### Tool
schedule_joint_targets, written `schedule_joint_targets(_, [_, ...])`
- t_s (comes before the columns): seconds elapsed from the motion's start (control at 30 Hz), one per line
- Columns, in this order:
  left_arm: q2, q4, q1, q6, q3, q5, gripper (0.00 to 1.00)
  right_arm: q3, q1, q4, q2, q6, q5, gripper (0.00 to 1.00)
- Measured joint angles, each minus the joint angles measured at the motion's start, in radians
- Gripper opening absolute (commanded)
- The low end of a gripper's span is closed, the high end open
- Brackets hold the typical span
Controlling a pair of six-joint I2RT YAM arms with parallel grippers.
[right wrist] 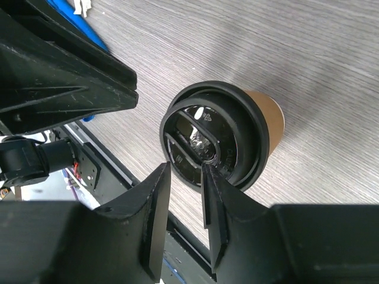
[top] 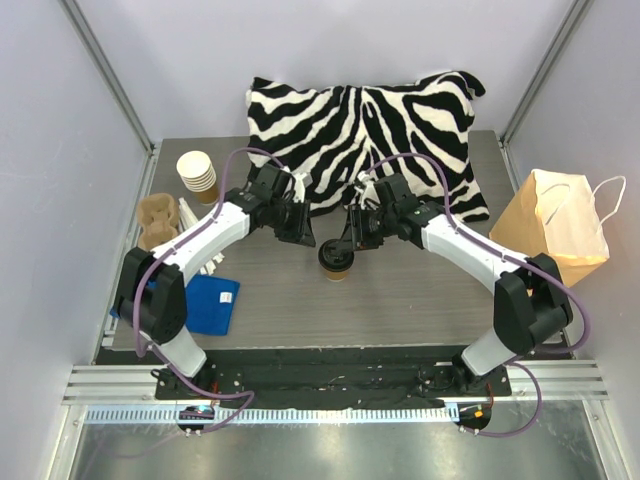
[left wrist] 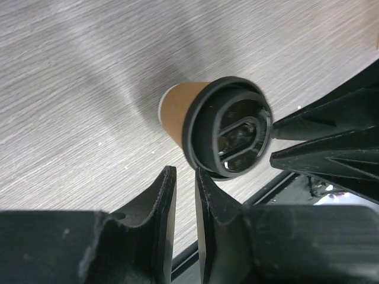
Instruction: Pack the takeout coffee
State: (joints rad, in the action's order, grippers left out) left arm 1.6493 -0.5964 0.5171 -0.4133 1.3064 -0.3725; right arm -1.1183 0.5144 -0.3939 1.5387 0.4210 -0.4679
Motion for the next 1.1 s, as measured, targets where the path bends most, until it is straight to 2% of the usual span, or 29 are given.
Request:
schedule_joint_targets(0.67, [0.043,-0.007,0.053,0.053,0.016,0.057,0.23,0.006,0.001,0.024,0.041,-0.014,0.013,0.31])
schedule_joint_targets(1.1, [0.087,0.003,0.049,0.06,0.015,0.031,0.23,0.006,-0.001,0.026,0.044,-0.027,0.013,0.31])
